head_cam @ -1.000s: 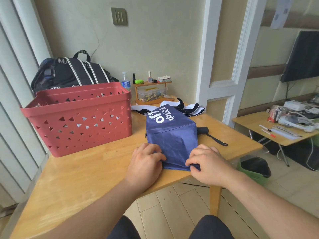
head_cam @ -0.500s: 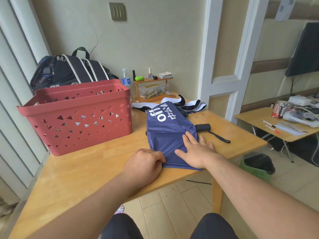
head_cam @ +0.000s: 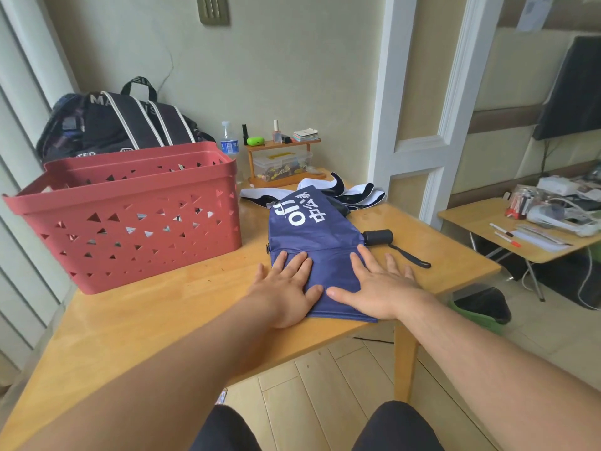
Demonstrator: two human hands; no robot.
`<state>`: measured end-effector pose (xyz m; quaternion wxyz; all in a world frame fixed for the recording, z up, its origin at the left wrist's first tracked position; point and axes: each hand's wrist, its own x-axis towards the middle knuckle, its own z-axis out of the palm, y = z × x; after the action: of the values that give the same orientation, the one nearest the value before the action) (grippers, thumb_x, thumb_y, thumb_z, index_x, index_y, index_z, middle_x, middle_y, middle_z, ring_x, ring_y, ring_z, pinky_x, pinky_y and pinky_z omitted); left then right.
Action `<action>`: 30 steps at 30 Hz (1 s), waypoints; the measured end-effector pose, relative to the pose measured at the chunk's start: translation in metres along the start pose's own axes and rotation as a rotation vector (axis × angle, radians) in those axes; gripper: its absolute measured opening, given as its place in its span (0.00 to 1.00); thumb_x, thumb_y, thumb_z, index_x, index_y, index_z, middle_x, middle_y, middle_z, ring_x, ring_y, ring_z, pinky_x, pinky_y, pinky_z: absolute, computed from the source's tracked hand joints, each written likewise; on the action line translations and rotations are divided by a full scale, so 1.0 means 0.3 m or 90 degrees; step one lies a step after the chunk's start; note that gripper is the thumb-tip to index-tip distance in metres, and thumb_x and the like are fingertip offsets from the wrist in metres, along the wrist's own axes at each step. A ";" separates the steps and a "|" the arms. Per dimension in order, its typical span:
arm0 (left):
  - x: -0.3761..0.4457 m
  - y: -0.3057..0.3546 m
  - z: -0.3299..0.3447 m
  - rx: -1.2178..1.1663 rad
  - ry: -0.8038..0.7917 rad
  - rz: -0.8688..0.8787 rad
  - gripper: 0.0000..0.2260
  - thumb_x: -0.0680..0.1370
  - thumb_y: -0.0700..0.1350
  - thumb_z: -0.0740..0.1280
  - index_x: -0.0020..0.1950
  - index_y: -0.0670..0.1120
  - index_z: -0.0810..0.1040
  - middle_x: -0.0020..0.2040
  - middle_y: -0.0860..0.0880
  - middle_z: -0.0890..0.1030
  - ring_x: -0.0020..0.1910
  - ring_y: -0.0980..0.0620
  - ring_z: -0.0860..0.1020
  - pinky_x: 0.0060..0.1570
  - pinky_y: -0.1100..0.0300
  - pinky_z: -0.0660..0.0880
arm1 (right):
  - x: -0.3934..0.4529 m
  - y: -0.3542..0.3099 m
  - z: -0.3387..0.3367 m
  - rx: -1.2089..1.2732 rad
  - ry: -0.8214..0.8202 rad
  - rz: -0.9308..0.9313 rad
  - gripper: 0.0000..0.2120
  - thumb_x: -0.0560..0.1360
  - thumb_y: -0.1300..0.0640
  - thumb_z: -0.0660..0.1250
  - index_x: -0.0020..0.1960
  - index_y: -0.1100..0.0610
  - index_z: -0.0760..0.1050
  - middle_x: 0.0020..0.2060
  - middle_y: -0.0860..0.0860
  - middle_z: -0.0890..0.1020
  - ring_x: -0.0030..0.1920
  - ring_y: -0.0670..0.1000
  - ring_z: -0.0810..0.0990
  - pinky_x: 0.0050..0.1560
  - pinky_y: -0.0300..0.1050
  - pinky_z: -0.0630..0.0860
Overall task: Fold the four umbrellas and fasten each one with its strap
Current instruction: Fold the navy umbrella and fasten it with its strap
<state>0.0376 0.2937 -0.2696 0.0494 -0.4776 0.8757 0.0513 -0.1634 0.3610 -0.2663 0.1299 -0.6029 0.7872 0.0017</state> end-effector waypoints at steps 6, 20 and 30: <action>0.007 -0.001 -0.004 0.011 -0.007 0.005 0.33 0.82 0.70 0.43 0.84 0.61 0.39 0.85 0.58 0.38 0.83 0.47 0.36 0.80 0.37 0.38 | 0.014 0.042 -0.058 0.138 0.141 -0.042 0.42 0.78 0.26 0.52 0.84 0.47 0.50 0.84 0.45 0.48 0.82 0.59 0.51 0.78 0.61 0.57; -0.023 -0.056 -0.013 -0.013 -0.040 0.024 0.39 0.79 0.74 0.45 0.84 0.57 0.37 0.83 0.59 0.35 0.83 0.52 0.34 0.81 0.40 0.40 | 0.016 0.023 -0.023 -0.035 -0.016 -0.064 0.37 0.81 0.29 0.41 0.84 0.45 0.36 0.80 0.37 0.32 0.82 0.49 0.34 0.81 0.64 0.41; 0.050 0.077 -0.161 0.174 0.031 -0.005 0.20 0.86 0.53 0.52 0.75 0.50 0.70 0.77 0.48 0.70 0.77 0.44 0.65 0.75 0.32 0.51 | 0.009 0.018 -0.023 -0.026 -0.013 -0.053 0.39 0.81 0.28 0.42 0.84 0.44 0.36 0.81 0.37 0.33 0.83 0.54 0.36 0.80 0.64 0.41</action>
<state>0.0084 0.2870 -0.2229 0.0930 -0.4712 0.8734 -0.0805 -0.1705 0.3590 -0.2610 0.1259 -0.6373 0.7601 0.0184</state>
